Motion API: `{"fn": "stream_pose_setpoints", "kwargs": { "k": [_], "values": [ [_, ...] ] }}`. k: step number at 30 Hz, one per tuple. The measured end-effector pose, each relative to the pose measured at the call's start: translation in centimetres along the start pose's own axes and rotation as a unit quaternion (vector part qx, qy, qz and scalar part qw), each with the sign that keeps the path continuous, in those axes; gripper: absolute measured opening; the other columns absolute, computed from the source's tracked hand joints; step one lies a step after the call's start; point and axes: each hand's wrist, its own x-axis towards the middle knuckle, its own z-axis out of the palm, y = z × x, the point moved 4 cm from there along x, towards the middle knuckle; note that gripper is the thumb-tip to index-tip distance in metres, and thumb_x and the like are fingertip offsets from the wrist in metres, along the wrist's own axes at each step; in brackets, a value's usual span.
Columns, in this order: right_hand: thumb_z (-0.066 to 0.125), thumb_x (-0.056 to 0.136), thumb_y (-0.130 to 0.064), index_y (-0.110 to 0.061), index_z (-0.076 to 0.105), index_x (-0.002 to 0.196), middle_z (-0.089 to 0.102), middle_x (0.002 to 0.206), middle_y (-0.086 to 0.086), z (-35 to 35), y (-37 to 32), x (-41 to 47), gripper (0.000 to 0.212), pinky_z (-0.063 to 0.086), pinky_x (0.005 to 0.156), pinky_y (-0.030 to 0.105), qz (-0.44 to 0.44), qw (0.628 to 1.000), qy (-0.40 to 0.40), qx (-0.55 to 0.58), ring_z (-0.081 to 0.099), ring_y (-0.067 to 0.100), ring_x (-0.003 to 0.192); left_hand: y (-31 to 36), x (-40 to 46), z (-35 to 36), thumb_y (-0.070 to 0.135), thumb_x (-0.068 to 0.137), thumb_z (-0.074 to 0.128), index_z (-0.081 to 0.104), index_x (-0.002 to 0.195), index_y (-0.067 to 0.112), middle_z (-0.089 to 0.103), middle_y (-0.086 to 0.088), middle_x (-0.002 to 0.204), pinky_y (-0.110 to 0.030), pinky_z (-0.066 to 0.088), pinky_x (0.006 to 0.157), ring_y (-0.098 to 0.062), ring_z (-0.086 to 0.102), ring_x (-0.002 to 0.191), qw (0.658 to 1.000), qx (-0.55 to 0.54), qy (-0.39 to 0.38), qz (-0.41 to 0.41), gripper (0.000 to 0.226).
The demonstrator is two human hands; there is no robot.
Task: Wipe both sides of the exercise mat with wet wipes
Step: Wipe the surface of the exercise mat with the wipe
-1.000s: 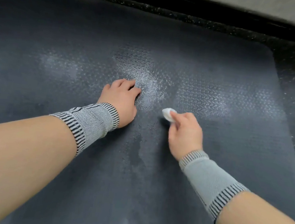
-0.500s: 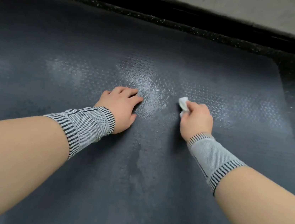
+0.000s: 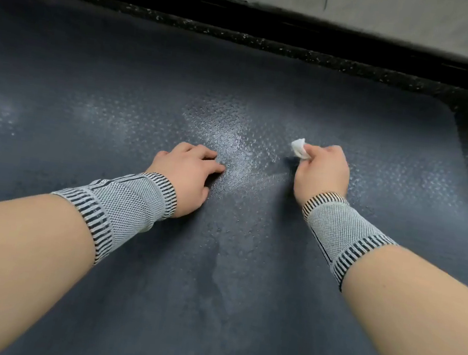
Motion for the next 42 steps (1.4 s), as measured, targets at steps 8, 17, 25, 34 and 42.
{"fn": "stream_pose_setpoints", "kwargs": {
  "k": [8, 17, 25, 34, 42],
  "values": [
    [0.051, 0.084, -0.016, -0.024, 0.069, 0.108, 0.053, 0.091, 0.003, 3.5, -4.4, -9.1, 0.031, 0.035, 0.076, 0.019, -0.229, 0.962, -0.122, 0.081, 0.056, 0.023, 0.082, 0.1, 0.4, -0.4, 0.037, 0.093, 0.055, 0.041, 0.142, 0.044, 0.030, 0.016, 0.150, -0.046, 0.037, 0.107, -0.017, 0.025, 0.138, 1.000, -0.007, -0.004, -0.008, 0.051],
    [0.044, 0.090, -0.007, -0.013, 0.054, 0.129, 0.047, 0.129, 0.015, 1.4, -1.9, 1.4, 0.041, 0.037, 0.087, 0.031, 0.042, 0.997, -0.058, 0.033, 0.048, 0.032, 0.114, 0.4, 0.3, -0.6, 0.038, 0.094, 0.054, 0.041, 0.142, 0.042, 0.030, 0.016, 0.149, -0.045, 0.036, 0.106, -0.017, 0.024, 0.137, 1.000, -0.006, -0.018, -0.009, 0.050],
    [0.045, 0.095, -0.018, -0.026, 0.061, 0.124, 0.055, 0.111, 0.005, 1.3, -3.7, 0.7, 0.034, 0.038, 0.087, 0.025, -0.136, 0.985, -0.097, 0.034, 0.056, 0.025, 0.103, -0.4, 2.5, -3.1, 0.039, 0.092, 0.058, 0.044, 0.142, 0.030, 0.037, 0.006, 0.148, -0.039, 0.038, 0.109, -0.020, 0.038, 0.133, 0.998, -0.024, 0.029, -0.040, 0.053],
    [0.048, 0.093, -0.018, -0.024, 0.059, 0.119, 0.043, 0.096, -0.006, 3.7, -5.4, -0.9, 0.029, 0.031, 0.076, 0.017, -0.146, 0.984, -0.099, 0.028, 0.051, 0.017, 0.090, -2.5, 8.0, -4.4, 0.049, 0.097, 0.048, 0.010, 0.156, 0.029, -0.005, 0.002, 0.165, -0.051, 0.024, 0.118, -0.025, 0.000, 0.151, 0.994, 0.003, 0.000, -0.109, 0.074],
    [0.047, 0.093, -0.013, -0.023, 0.063, 0.122, 0.053, 0.117, 0.007, -0.4, -2.2, 10.3, 0.034, 0.040, 0.084, 0.025, -0.003, 1.000, -0.001, 0.023, 0.057, 0.027, 0.104, -1.5, 8.9, -4.5, 0.065, 0.090, 0.049, -0.005, 0.157, 0.022, -0.009, -0.007, 0.164, -0.047, 0.019, 0.121, -0.032, -0.001, 0.151, 0.986, 0.079, -0.105, -0.098, 0.096]
  ]
}}
